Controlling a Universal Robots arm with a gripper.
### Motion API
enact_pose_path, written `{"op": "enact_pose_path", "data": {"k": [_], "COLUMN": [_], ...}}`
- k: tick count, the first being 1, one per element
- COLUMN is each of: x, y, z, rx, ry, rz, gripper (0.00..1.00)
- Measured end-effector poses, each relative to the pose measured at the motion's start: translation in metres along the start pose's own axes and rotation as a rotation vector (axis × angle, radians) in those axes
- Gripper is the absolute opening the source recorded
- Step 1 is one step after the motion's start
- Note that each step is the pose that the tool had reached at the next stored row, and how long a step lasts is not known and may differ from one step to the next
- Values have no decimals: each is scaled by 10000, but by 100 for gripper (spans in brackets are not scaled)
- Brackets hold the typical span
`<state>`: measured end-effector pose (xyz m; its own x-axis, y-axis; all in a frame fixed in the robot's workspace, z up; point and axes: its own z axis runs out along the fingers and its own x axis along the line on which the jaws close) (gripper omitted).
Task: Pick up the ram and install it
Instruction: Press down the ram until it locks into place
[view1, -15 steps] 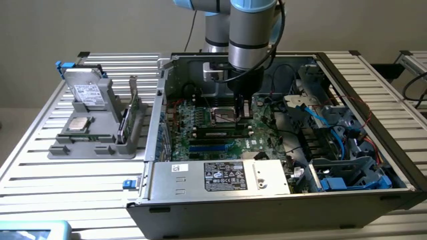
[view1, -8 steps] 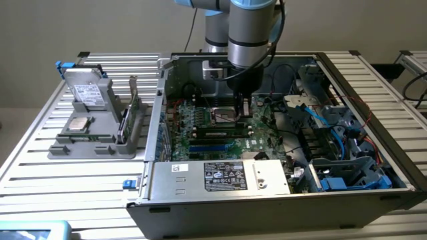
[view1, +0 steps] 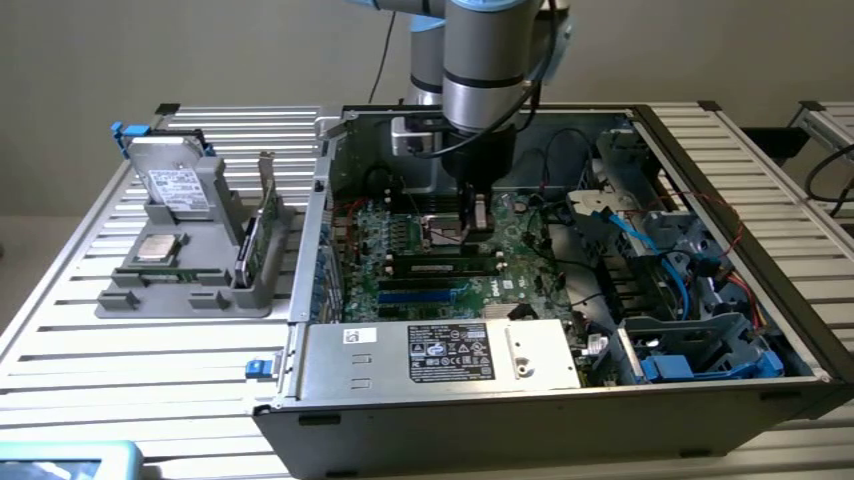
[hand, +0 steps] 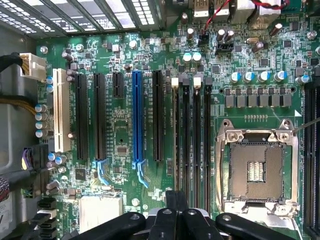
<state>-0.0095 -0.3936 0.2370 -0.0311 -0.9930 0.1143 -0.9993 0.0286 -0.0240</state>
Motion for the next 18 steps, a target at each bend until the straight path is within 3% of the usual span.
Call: {"op": "enact_pose_path", "data": {"k": [6,12,18], "x": [26,58,54], "y": [87,227,381], "z": [0,1,-4], "rx": [0,-3,-22], "ry": [-4,-10,-71], "rz": [-1,-1,-1], "gripper": [11,11,11]}}
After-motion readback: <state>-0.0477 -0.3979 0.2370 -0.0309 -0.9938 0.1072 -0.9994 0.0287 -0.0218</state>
